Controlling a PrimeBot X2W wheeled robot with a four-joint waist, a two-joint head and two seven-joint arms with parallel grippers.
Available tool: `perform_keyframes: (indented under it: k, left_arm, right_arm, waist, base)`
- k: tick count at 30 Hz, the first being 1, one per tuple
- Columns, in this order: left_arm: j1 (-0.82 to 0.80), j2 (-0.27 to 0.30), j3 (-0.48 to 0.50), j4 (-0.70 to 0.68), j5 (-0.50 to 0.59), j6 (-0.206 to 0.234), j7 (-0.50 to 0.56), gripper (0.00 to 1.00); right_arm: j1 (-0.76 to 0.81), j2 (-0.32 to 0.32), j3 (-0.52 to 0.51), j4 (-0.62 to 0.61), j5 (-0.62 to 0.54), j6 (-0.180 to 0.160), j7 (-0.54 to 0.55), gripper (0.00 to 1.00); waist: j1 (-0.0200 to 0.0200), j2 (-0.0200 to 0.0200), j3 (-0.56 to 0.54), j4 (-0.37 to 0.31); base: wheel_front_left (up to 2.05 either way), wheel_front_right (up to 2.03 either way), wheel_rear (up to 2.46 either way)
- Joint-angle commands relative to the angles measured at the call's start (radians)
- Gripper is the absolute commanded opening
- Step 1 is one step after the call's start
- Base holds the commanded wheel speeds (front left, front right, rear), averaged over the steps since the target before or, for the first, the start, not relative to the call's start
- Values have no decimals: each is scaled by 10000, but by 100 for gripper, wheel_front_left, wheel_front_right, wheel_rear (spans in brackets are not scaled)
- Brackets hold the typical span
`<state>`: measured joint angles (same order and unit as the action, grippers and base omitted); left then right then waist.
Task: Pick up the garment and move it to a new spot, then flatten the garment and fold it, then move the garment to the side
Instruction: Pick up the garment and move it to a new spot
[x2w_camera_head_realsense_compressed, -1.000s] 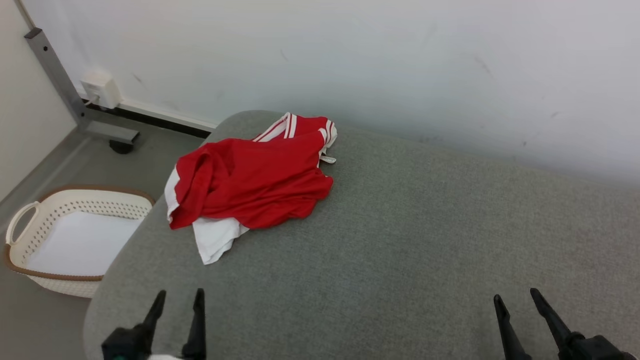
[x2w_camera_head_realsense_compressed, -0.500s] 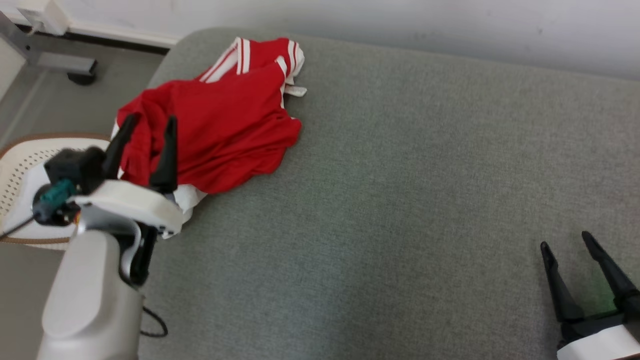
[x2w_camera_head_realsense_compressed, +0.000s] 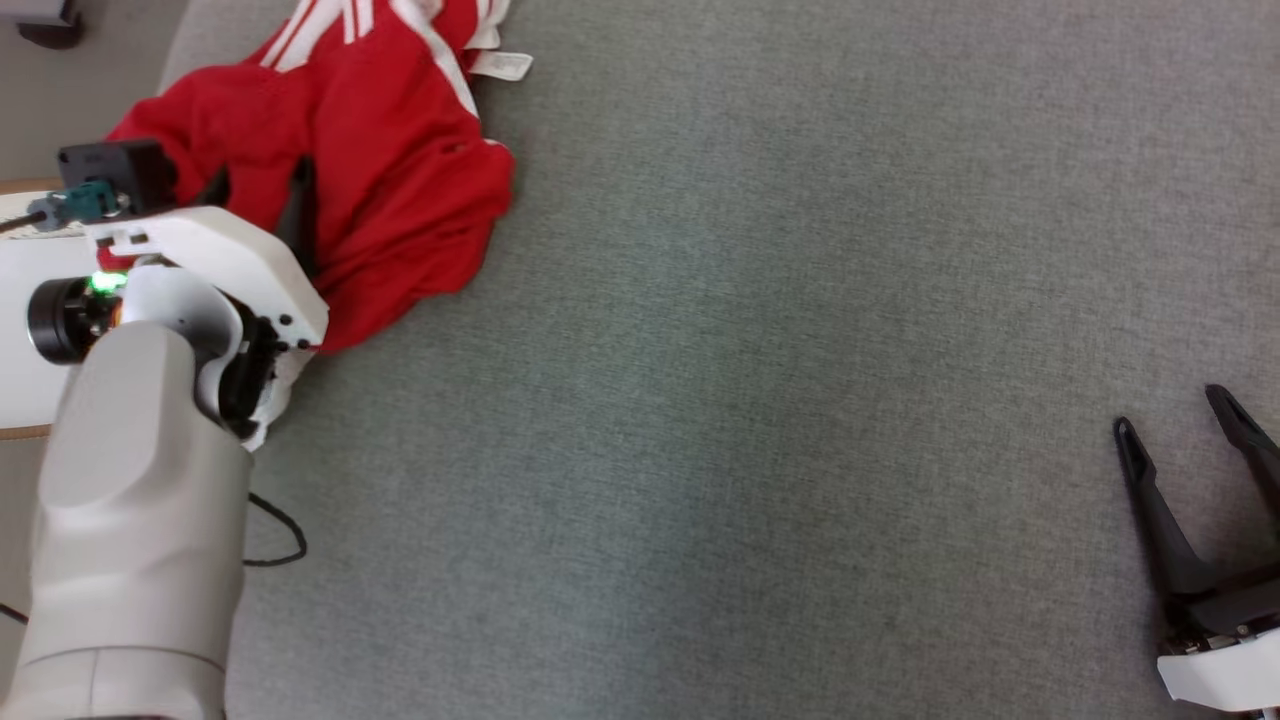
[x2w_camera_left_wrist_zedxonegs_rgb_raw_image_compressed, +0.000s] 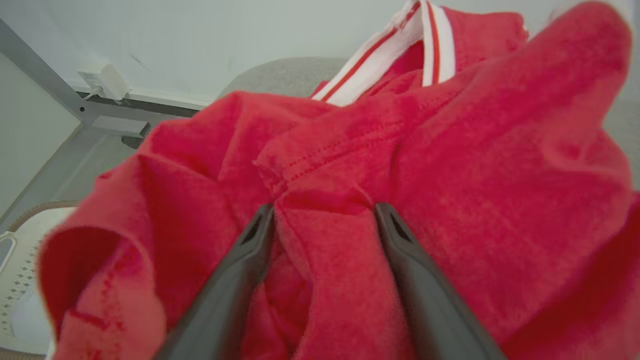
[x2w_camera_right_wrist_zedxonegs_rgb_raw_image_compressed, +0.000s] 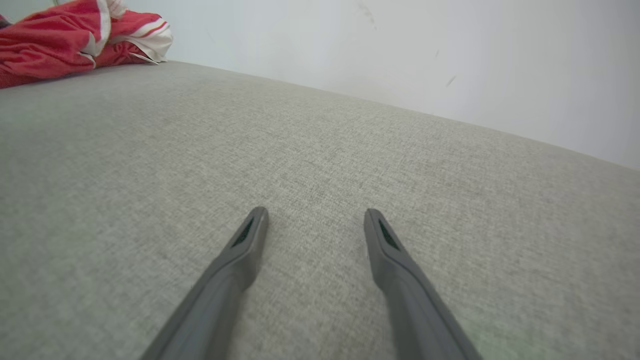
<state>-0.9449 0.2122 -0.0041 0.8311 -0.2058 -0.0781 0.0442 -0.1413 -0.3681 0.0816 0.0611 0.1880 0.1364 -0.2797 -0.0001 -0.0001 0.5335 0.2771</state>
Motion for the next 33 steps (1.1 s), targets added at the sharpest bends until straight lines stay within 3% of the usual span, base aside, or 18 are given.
perform_keyframes:
  k: [1, 4, 6, 7, 18, 26, 33]
  left_arm:
    - [-237, 1, 100, 374, -186, 26, 103, 100]
    - [-416, -52, 146, 1091, -408, -24, 211, 100]
    - [-529, -70, 62, 1543, -379, -132, 363, 26]
    - [-570, -110, 17, 1720, -430, -199, 402, 0]
    - [-1312, 706, 112, 1720, -571, -299, -1269, 0]
    - [-1526, 1177, -272, 712, -723, -465, -905, 0]
    - [-838, 1117, -1109, -1446, -1301, -530, -19, 0]
  right_arm:
    - [34, -253, -148, 939, 30, -105, 279, 100]
    - [74, -307, -120, 919, 44, -107, 297, 100]
    - [96, -296, -93, 934, 52, -107, 316, 100]
    - [110, -270, -88, 969, 51, -107, 316, 100]
    - [323, 621, 438, 1288, 151, -66, 204, 100]
    - [420, 1336, 599, 1502, 252, -67, 159, 100]
    - [705, 1809, 607, 1689, 340, -67, 158, 100]
  waist:
    - [1, 1, 109, -127]
    - [1, 1, 137, -230]
    - [1, 1, 119, -294]
    - [1, 1, 80, -316]
    - [1, 1, -1324, -594]
    - [1, 1, -2717, -907]
    - [1, 1, -3717, -1386]
  base:
    - [0, 0, 0]
    - [0, 0, 0]
    - [0, 0, 0]
    - [0, 0, 0]
    - [0, 0, 0]
    - [0, 0, 0]
    - [0, 0, 0]
